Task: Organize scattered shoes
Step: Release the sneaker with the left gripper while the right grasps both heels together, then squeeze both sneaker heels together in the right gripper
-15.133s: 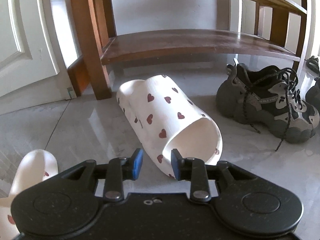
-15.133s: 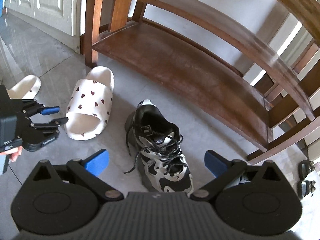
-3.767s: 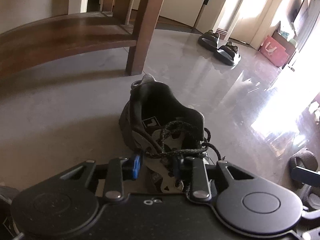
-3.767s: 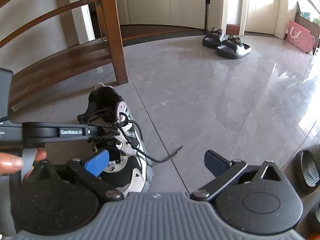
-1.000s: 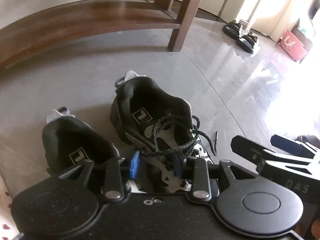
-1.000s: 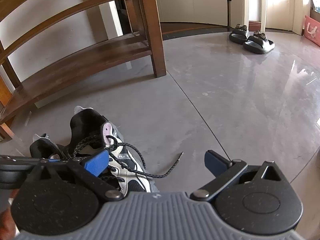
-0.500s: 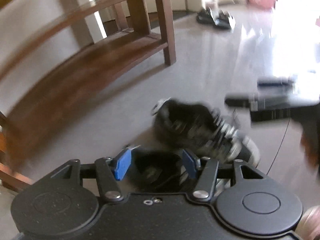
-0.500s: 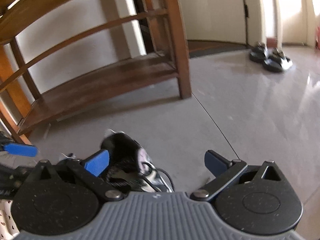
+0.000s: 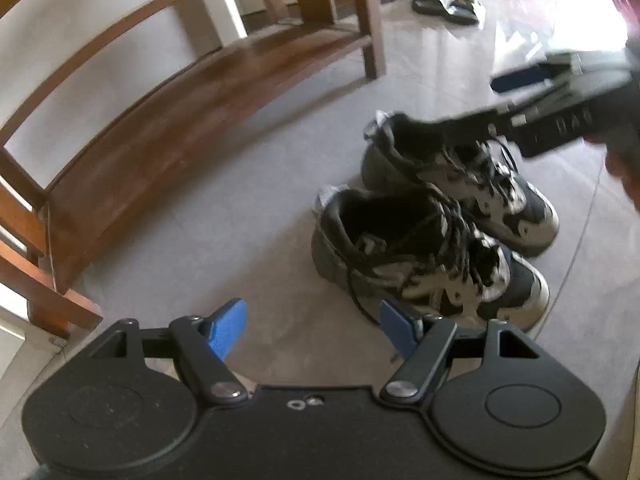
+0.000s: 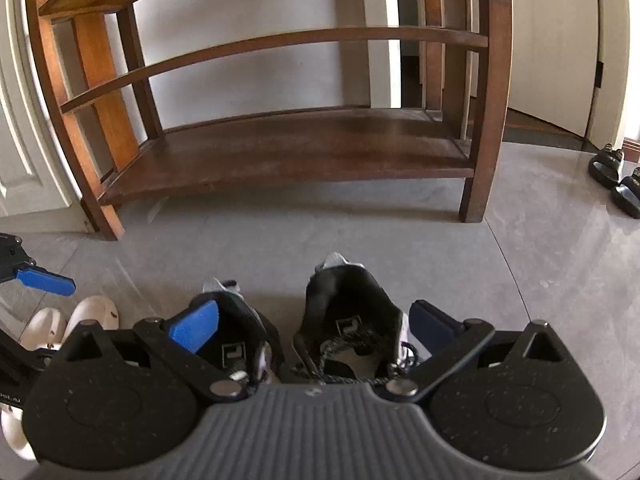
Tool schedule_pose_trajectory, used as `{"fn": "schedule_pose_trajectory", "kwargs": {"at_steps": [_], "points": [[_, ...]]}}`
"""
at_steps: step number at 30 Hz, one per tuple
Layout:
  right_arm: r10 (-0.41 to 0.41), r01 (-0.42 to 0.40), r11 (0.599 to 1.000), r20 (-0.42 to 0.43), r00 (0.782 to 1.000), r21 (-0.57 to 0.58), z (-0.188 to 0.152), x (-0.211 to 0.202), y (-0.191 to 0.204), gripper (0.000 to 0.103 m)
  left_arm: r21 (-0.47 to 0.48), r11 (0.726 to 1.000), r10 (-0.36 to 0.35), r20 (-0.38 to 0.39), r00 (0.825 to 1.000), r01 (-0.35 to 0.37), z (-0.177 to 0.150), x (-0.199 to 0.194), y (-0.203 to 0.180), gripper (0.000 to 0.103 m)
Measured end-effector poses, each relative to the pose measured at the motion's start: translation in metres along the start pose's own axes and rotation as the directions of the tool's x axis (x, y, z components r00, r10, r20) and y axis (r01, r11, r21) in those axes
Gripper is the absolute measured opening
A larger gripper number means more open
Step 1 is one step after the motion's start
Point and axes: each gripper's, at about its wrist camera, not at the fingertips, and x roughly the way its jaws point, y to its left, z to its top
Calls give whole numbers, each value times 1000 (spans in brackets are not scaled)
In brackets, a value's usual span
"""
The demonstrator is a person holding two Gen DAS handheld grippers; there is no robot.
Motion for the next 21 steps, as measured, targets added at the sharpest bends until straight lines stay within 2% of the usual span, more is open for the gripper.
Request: {"fn": "schedule_pose_trajectory", "kwargs": {"at_steps": [5,10,13,16,17,19,21], "points": [[60,-54,995,-67,996,80,5,11,1,103,-43,999,8,33,999,-6,3,0,10,77],[-37,34,998,-63,997,-53,7,14,10,103,-71,997,13,27,1000,-11,-2,6,15,78],[4,-8,998,-77,997,-56,3,17,7,102,-87,996,17,10,1000,-16,-7,9,18,78],[13,-19,997,-81,997,-71,-1,20,7,101,-113,993,13,-15,1000,-15,-13,13,21,78],[10,-17,995,-81,997,-97,-2,21,10,98,-119,993,10,-22,1000,-13,-14,14,22,78],[6,-19,988,-88,996,-153,-2,24,16,81,-122,992,9,-25,1000,-12,-15,15,22,78],[10,-29,981,-97,995,-192,-3,28,21,71,-126,992,8,-30,1000,-12,-17,15,22,78]]}}
